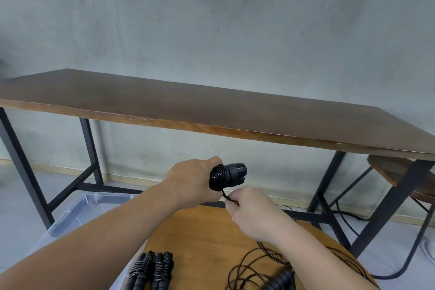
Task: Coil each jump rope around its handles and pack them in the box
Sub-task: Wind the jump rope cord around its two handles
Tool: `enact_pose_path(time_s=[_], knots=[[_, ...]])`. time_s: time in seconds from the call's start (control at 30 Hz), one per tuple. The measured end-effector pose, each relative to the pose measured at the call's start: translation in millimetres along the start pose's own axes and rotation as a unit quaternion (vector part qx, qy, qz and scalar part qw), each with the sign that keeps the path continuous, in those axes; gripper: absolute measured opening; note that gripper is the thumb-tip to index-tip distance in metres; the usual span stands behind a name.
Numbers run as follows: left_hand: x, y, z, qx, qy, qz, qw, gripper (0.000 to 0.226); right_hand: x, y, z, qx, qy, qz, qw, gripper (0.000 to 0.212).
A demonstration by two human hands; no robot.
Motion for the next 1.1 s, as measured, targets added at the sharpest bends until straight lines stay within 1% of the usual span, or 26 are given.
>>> enact_pose_path(time_s=[0.07,0.17,0.23,0.3,0.37,0.4,0.47,0.53,0.57,0.63,0.7,0.77,0.83,0.87,0.93,1.0,1.03,1.1], knots=[[-1,0,6,0.069,-0.02,0.006,0.997,0.042,-2,9,-9,-0.054,0.017,0.002,0.998,0.03],[-6,0,21,0.124,-0.067,0.004,0.99,0.04,-3,22,-23,-0.129,0.041,-0.007,0.991,0.02],[-8,2,26,0.141,-0.081,0.01,0.987,0.037,-5,31,-32,-0.194,0.055,-0.01,0.979,0.017],[-10,2,31,0.155,-0.097,0.01,0.983,0.036,-7,44,-45,-0.252,0.087,0.004,0.964,0.015],[-14,2,35,0.149,-0.114,0.005,0.982,0.035,-7,57,-55,-0.285,0.127,0.0,0.95,0.014],[-16,2,36,0.136,-0.121,0.0,0.983,0.037,-5,63,-57,-0.28,0.139,-0.016,0.95,0.014],[-21,4,35,0.087,-0.121,-0.029,0.988,0.044,-1,73,-54,-0.22,0.138,-0.07,0.963,0.013],[-26,7,33,0.029,-0.113,-0.059,0.991,0.049,6,80,-51,-0.152,0.136,-0.11,0.973,0.017],[-28,9,34,0.007,-0.116,-0.067,0.991,0.046,10,84,-49,-0.124,0.135,-0.116,0.976,0.023],[-31,13,38,-0.046,-0.123,-0.084,0.988,0.031,18,89,-43,-0.063,0.128,-0.129,0.981,0.032],[-35,15,40,-0.137,-0.117,-0.116,0.977,0.019,22,86,-41,0.024,0.136,-0.163,0.977,0.026],[-41,16,43,-0.238,-0.111,-0.161,0.951,0.014,24,75,-36,0.142,0.13,-0.21,0.959,0.017],[-45,18,45,-0.313,-0.106,-0.188,0.925,0.012,27,63,-32,0.269,0.115,-0.251,0.923,0.017],[-45,20,46,-0.342,-0.104,-0.186,0.915,0.014,29,58,-30,0.323,0.108,-0.257,0.904,0.017],[-44,23,46,-0.405,-0.103,-0.173,0.892,0.019,34,51,-24,0.408,0.086,-0.221,0.881,0.017],[-41,25,42,-0.467,-0.084,-0.148,0.868,0.021,38,42,-15,0.464,0.055,-0.18,0.866,0.025],[-39,25,37,-0.485,-0.068,-0.132,0.862,0.023,38,35,-14,0.487,0.054,-0.174,0.854,0.027],[-35,26,28,-0.494,-0.033,-0.099,0.863,0.029,38,22,-8,0.527,0.051,-0.155,0.834,0.03]])
Point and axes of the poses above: each hand's wrist, its own x-axis towards the middle knuckle, its own y-axis out of the back of the hand, z = x × y, the point moved 8 cm from there along x, towards the middle knuckle, and after that the axes turned 5 degrees about z, right-handed, at the moved point
